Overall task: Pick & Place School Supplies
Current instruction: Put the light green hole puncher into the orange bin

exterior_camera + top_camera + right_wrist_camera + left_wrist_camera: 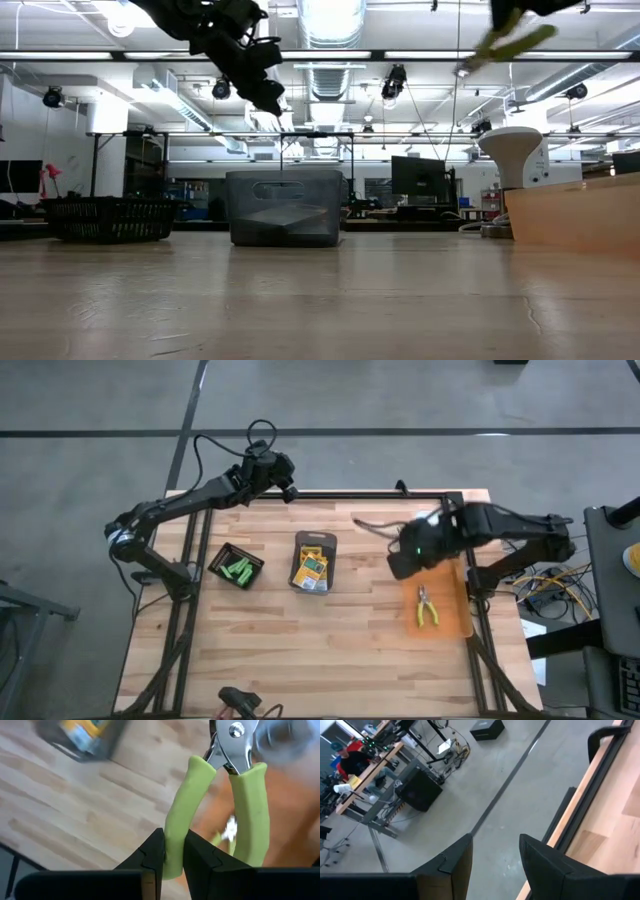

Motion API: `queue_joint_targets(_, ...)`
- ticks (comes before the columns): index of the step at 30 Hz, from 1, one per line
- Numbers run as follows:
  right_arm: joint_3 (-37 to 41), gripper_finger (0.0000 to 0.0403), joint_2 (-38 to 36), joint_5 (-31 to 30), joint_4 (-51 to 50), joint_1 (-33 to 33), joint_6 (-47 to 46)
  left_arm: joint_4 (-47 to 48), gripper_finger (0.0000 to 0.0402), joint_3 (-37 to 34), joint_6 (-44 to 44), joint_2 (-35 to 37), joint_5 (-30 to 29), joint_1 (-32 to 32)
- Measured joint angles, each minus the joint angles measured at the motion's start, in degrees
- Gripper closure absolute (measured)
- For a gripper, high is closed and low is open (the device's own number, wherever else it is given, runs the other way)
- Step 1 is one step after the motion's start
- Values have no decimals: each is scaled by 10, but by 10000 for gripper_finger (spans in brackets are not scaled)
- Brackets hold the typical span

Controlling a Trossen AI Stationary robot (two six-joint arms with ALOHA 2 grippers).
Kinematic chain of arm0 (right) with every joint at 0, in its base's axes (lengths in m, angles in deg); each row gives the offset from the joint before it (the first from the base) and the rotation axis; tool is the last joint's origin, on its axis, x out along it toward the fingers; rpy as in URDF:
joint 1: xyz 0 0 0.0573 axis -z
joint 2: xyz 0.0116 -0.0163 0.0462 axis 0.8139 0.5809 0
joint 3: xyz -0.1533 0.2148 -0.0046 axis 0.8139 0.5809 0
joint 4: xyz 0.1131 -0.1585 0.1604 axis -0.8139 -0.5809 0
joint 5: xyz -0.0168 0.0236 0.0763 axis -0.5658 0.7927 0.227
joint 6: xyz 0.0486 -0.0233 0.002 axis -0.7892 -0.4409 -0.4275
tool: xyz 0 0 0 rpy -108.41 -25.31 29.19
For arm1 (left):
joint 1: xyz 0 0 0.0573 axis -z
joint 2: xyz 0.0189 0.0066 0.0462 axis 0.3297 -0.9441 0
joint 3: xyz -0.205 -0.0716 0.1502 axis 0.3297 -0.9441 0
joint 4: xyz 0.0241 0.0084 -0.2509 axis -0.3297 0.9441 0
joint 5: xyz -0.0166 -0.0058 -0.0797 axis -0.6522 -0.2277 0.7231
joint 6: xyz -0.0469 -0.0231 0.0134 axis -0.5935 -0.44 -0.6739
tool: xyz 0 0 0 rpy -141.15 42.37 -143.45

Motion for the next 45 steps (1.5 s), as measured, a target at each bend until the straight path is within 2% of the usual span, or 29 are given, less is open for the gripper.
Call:
queue_joint_targets(6,114,351,-31,3,2,-66,-147,-9,234,0,0,0,3,0)
queue_joint_targets(11,206,351,-41,33,6,-120,-239,-9,234,0,-1,0,4,0)
queue_joint_targets(15,273,351,-41,46,31,-160,-261,-9,234,0,-3,0,4,0)
queue_joint_targets(23,406,351,-42,47,217,-195,-259,-9,234,0,-5,0,4,0)
queue_joint_targets(27,460,351,-42,48,274,-197,-279,-9,234,0,-6,0,4,0)
queue_joint_targets(31,488,351,-42,49,274,-197,-318,-9,234,0,-6,0,4,0)
queue_joint_targets(45,509,351,-42,50,276,-197,-334,-9,234,0,-12,0,4,0)
